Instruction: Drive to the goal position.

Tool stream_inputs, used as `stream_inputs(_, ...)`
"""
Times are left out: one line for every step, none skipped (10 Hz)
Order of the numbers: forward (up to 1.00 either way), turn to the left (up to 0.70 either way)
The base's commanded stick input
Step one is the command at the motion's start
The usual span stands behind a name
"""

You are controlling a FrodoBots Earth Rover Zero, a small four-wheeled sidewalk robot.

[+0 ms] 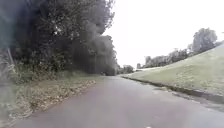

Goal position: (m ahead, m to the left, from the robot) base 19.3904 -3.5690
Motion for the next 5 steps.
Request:
stream_inputs(0.45, 0.00)
stream_inputs(0.45, 0.00)
stream_inputs(0.45, 0.00)
stream_inputs(0.45, 0.00)
stream_inputs(0.45, 0.00)
